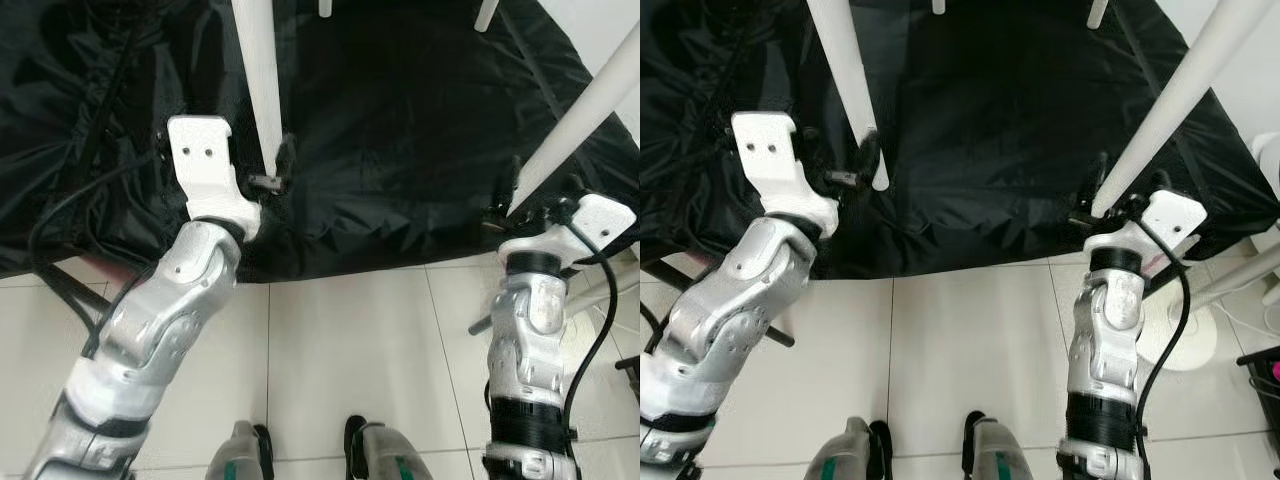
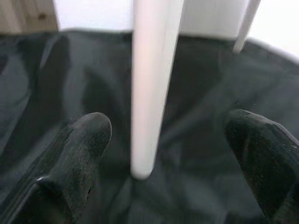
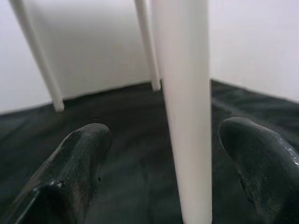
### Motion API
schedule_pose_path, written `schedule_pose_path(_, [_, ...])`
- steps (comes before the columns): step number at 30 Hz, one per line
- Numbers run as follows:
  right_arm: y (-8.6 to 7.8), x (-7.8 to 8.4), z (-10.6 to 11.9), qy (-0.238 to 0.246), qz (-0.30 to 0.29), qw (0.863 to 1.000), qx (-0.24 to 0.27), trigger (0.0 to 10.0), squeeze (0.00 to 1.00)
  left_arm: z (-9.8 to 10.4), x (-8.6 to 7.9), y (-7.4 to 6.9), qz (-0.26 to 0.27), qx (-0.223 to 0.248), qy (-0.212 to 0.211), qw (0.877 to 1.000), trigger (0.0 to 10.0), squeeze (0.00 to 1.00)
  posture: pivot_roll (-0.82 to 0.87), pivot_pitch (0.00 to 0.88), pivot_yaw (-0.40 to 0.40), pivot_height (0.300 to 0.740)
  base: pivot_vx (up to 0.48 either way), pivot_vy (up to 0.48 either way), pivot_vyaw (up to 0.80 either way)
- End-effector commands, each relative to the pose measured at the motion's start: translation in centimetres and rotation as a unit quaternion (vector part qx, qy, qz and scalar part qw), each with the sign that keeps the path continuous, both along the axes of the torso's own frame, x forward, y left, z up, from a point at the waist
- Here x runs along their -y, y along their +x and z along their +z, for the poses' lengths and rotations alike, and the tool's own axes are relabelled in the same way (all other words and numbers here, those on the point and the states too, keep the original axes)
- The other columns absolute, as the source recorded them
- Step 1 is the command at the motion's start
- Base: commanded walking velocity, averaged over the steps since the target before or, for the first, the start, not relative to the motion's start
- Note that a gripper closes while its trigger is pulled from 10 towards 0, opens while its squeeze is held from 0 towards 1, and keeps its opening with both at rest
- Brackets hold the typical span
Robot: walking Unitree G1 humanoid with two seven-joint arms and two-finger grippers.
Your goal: Building children table
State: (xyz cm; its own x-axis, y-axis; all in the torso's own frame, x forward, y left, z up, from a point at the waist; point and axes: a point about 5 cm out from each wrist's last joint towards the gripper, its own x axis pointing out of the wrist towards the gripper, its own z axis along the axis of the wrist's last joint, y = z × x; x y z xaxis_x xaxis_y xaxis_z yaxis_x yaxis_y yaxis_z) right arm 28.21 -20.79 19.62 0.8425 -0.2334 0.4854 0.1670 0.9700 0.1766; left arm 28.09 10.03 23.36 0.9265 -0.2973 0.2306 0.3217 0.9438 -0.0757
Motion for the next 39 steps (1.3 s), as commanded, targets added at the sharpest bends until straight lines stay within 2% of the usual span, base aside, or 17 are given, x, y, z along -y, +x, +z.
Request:
schedule_pose_path(1, [-0.3,-0.7,-0.6,-0.015,0.018,1.000,-0.015,10.0,0.00,-0.5,1.8,-1.5,-0.225,0.034,0.062,0.972,10.0,0.00,-0.01,0.187,0.042,0.740,0.000,0.000,0.00])
schedule_pose_path(8, [-1.3,-3.0,-3.2,-0.055,0.099,0.992,-0.061,10.0,0.00,-3.4,0.6,-1.8,-0.196,0.011,0.090,0.976,10.0,0.00,0.00,0.176,0.040,0.740,0.000,0.000,0.00])
schedule_pose_path(10, [-1.9,-4.2,-5.0,-0.096,0.149,0.980,-0.088,10.0,0.00,-5.6,0.0,-2.4,-0.202,-0.013,0.105,0.974,10.0,0.00,0.00,0.172,0.041,0.740,0.000,0.000,0.00])
schedule_pose_path(15, [-3.0,-5.6,-8.7,-0.146,0.232,0.951,-0.145,10.0,0.00,-9.6,-1.0,-3.2,-0.196,-0.040,0.131,0.971,10.0,0.00,-0.01,0.155,0.035,0.740,0.000,0.000,0.00])
schedule_pose_path(18, [-3.2,-5.6,-9.8,-0.176,0.228,0.944,-0.161,10.0,0.00,-10.7,-1.3,-3.4,-0.194,-0.042,0.148,0.969,10.0,0.00,-0.01,0.148,0.036,0.740,0.000,0.000,0.00])
schedule_pose_path(22, [-3.5,-4.9,-11.9,-0.170,0.215,0.941,-0.198,10.0,0.00,-12.2,-1.4,-3.6,-0.193,-0.050,0.164,0.966,10.0,0.00,-0.01,0.134,0.032,0.740,0.000,0.000,0.00])
schedule_pose_path(24, [-3.5,-4.9,-11.9,-0.170,0.215,0.941,-0.198,10.0,0.00,-12.2,-1.4,-3.6,-0.193,-0.050,0.164,0.966,10.0,0.00,-0.01,0.134,0.032,0.740,0.000,0.000,0.00])
schedule_pose_path(26, [-4.0,-3.9,-15.0,-0.163,0.208,0.929,-0.260,10.0,0.00,-15.3,-2.2,-3.5,-0.171,-0.084,0.191,0.963,10.0,0.00,-0.01,0.112,0.031,0.740,0.000,0.000,0.00])
schedule_pose_path(28, [-4.0,-3.9,-15.0,-0.163,0.208,0.929,-0.260,10.0,0.00,-15.3,-2.2,-3.5,-0.171,-0.084,0.191,0.963,10.0,0.00,-0.01,0.112,0.031,0.740,0.000,0.000,0.00])
schedule_pose_path(29, [-4.3,-3.6,-16.2,-0.165,0.200,0.922,-0.287,10.0,0.00,-16.7,-2.6,-3.4,-0.160,-0.100,0.200,0.961,10.0,0.00,-0.01,0.105,0.033,0.740,0.000,0.000,0.00])
schedule_pose_path(31, [-4.6,-3.3,-17.4,-0.158,0.194,0.916,-0.313,10.0,0.00,-17.9,-3.1,-3.2,-0.148,-0.112,0.212,0.959,10.0,0.00,-0.01,0.101,0.032,0.740,0.000,0.000,0.00])
schedule_pose_path(33, [-4.6,-3.3,-17.4,-0.158,0.194,0.916,-0.313,10.0,0.00,-17.9,-3.1,-3.2,-0.148,-0.112,0.212,0.959,10.0,0.00,-0.01,0.101,0.032,0.740,0.000,0.000,0.00])
schedule_pose_path(35, [-5.0,-2.6,-19.6,-0.143,0.167,0.905,-0.364,10.0,0.00,-20.8,-4.0,-2.9,-0.117,-0.167,0.222,0.953,10.0,0.00,-0.02,0.093,0.032,0.740,0.000,0.000,0.00])
schedule_pose_path(36, [-5.0,-2.6,-19.6,-0.143,0.167,0.905,-0.364,10.0,0.00,-20.8,-4.0,-2.9,-0.117,-0.167,0.222,0.953,10.0,0.00,-0.02,0.093,0.032,0.740,0.000,0.000,0.00])
schedule_pose_path(37, [-5.2,-2.2,-20.5,-0.134,0.153,0.899,-0.387,10.0,0.00,-22.2,-4.3,-2.9,-0.099,-0.196,0.229,0.948,10.0,0.00,-0.02,0.082,0.028,0.740,0.000,0.000,0.00])
schedule_pose_path(38, [-5.2,-2.2,-20.5,-0.134,0.153,0.899,-0.387,10.0,0.00,-22.2,-4.3,-2.9,-0.099,-0.196,0.229,0.948,10.0,0.00,-0.02,0.082,0.028,0.740,0.000,0.000,0.00])
schedule_pose_path(39, [-5.4,-1.9,-21.2,-0.125,0.146,0.893,-0.406,10.0,0.00,-23.4,-4.5,-3.0,-0.086,-0.224,0.231,0.943,10.0,0.00,-0.03,0.081,0.027,0.740,0.000,0.000,0.00])
